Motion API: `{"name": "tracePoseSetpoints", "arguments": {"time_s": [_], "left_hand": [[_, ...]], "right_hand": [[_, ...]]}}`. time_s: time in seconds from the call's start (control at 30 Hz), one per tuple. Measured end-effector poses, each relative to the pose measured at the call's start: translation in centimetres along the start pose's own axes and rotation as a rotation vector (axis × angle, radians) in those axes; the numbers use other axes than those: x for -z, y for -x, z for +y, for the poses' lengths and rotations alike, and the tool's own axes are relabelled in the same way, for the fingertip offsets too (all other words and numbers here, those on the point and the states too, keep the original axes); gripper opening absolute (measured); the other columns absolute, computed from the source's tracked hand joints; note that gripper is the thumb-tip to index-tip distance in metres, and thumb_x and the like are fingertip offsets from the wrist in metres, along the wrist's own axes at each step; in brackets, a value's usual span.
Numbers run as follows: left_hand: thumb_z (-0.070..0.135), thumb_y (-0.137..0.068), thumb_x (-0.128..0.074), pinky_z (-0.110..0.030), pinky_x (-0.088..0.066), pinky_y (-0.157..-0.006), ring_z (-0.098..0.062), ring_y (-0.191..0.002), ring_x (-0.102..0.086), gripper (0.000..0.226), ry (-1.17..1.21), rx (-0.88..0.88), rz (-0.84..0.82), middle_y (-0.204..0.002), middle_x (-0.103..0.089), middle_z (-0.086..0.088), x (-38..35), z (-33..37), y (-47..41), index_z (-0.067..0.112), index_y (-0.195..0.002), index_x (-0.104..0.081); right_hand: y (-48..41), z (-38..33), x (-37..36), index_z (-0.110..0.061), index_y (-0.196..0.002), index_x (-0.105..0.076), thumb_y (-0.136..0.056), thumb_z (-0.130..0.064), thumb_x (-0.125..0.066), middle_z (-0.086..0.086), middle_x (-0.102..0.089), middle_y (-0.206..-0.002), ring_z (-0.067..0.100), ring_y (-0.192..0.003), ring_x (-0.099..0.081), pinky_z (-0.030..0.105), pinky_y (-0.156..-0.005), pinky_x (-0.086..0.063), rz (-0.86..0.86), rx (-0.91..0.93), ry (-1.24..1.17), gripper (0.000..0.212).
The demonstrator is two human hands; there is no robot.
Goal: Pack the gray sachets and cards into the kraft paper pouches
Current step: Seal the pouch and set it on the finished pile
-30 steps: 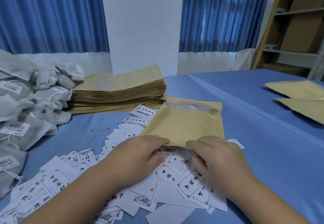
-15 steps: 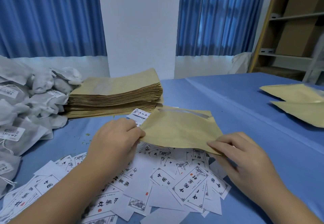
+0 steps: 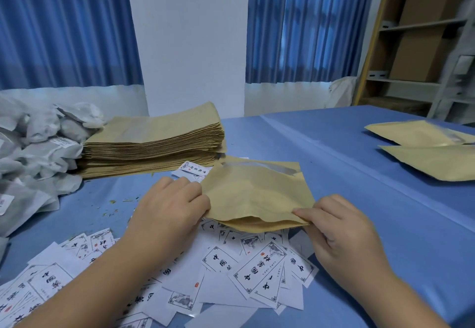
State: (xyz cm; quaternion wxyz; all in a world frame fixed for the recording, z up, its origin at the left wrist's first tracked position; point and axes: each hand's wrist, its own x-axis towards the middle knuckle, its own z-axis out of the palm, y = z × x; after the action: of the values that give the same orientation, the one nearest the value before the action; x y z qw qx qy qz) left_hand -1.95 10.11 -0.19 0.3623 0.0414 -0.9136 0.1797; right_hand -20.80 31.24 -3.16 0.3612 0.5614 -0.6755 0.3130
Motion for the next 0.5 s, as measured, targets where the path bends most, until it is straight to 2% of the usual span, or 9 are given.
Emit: {"name": "tracePoseSetpoints", "arguments": {"time_s": [0.07,0.13,0.23,0.33,0.5], "left_hand": [[-0.008,-0.048,-0.082,-0.031,-0.04,-0.049,-0.026,-0.051,-0.051,0.029,0.008,0.009,-0.022,-0.058,-0.051,-0.002,0.0,0.0,-0.1,0.011,-0.063,-0.065],[-0.008,-0.05,-0.079,-0.032,-0.043,-0.048,-0.026,-0.051,-0.052,0.026,0.005,0.017,-0.03,-0.059,-0.052,-0.003,-0.1,0.1,0.0,0.011,-0.063,-0.065],[-0.003,-0.058,-0.066,-0.033,-0.042,-0.049,-0.027,-0.055,-0.053,0.016,-0.012,0.035,-0.029,-0.066,-0.055,-0.004,0.0,0.7,-0.1,0.01,-0.068,-0.065],[0.0,-0.063,-0.067,-0.035,-0.041,-0.052,-0.027,-0.059,-0.054,0.014,-0.008,0.038,-0.014,-0.07,-0.058,-0.003,0.0,1.5,-0.5,0.012,-0.071,-0.066],[-0.002,-0.046,-0.082,-0.031,-0.034,-0.055,-0.024,-0.056,-0.049,0.033,-0.03,0.002,-0.073,-0.062,-0.05,0.002,0.0,2.3,-0.8,0.017,-0.06,-0.059]], "right_hand": [[-0.3,-0.3,0.0,-0.009,-0.087,-0.075,-0.078,-0.005,-0.063,0.003,-0.06,-0.073,0.027,-0.063,-0.056,0.033,-0.055,-0.045,0.001,0.022,0.012,0.016],[-0.4,-0.7,-0.2,-0.011,-0.087,-0.075,-0.08,-0.006,-0.064,0.002,-0.061,-0.075,0.025,-0.066,-0.055,0.032,-0.059,-0.042,-0.007,0.065,0.026,0.014],[-0.4,-1.2,-0.4,-0.007,-0.08,-0.075,-0.06,0.011,-0.079,0.004,-0.059,-0.068,0.026,-0.059,-0.053,0.03,-0.055,-0.04,0.004,0.079,0.051,0.028],[-0.4,-1.2,-0.5,-0.004,-0.076,-0.073,-0.05,0.017,-0.08,0.007,-0.057,-0.065,0.028,-0.055,-0.052,0.032,-0.051,-0.044,0.008,0.055,0.058,0.034],[-0.4,-1.4,-0.5,-0.007,-0.075,-0.07,-0.065,0.008,-0.073,0.005,-0.058,-0.07,0.028,-0.06,-0.052,0.034,-0.053,-0.044,-0.017,0.065,0.105,0.018]]}}
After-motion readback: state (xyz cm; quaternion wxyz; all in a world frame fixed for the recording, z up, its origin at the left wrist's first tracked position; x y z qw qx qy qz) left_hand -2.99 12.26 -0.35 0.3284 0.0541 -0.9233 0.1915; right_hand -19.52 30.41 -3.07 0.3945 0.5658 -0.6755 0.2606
